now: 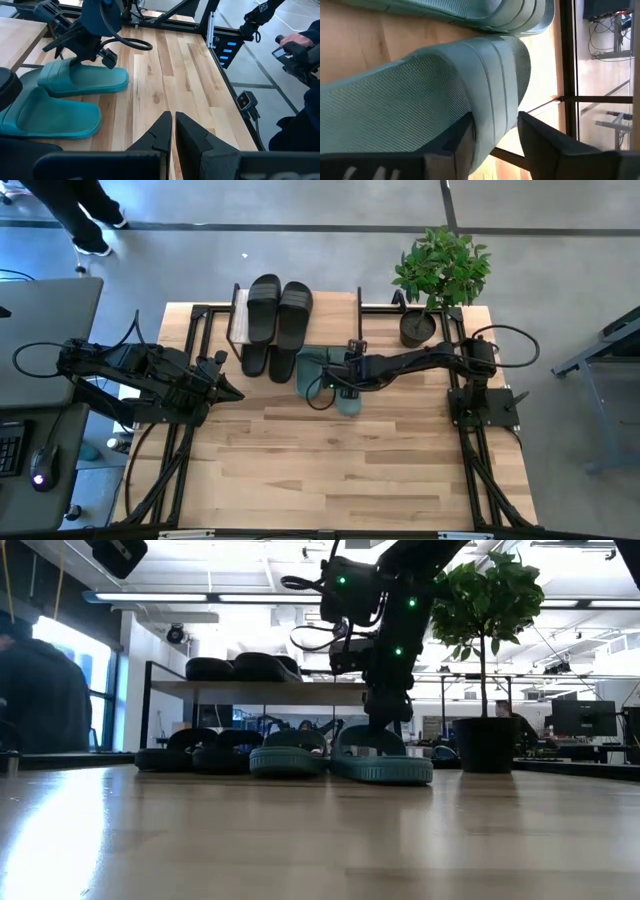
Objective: Pick and place slides into the shelf
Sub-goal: Put the blue slide under the shelf
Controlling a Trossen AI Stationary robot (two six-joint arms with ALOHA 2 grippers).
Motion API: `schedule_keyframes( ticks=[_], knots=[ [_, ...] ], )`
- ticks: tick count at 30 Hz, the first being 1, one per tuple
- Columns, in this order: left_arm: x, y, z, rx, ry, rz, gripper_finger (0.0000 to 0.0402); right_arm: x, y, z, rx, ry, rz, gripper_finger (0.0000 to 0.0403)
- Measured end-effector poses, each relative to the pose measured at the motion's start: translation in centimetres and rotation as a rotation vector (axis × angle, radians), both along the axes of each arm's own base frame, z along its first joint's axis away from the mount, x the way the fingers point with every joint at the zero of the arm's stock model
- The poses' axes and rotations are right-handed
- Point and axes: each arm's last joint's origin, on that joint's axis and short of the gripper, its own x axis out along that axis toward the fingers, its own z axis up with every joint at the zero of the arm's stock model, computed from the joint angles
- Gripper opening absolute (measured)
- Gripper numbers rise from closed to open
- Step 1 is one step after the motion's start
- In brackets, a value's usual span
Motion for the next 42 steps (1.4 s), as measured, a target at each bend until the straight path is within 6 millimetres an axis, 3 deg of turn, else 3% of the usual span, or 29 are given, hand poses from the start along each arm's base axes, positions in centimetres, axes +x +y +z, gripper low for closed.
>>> schedule_keyframes(
  ticks=[7, 12, 21, 33, 42],
  knots=[
    [0.0, 0.0, 0.0, 0.0, 0.0, 0.0, 0.0012, 0.0, 0.2, -0.3, 0.085, -0.019, -0.008, 0.0179],
    [0.0, 0.0, 0.0, 0.0, 0.0, 0.001, 0.0012, 0.0, 0.5, -0.3, 0.075, -0.023, -0.026, 0.0188],
    [0.0, 0.0, 0.0, 0.0, 0.0, 0.0, 0.0012, -0.3, 1.5, -0.2, 0.007, -0.012, -0.031, 0.0188],
    [0.0, 0.0, 0.0, 0.0, 0.0, 0.0, 0.0012, -0.8, 4.2, 0.1, -0.109, 0.015, -0.002, 0.0187],
    [0.0, 0.0, 0.0, 0.0, 0.0, 0.0, 0.0012, -1.6, 7.1, 0.1, -0.133, 0.022, 0.033, 0.0158]
  ],
)
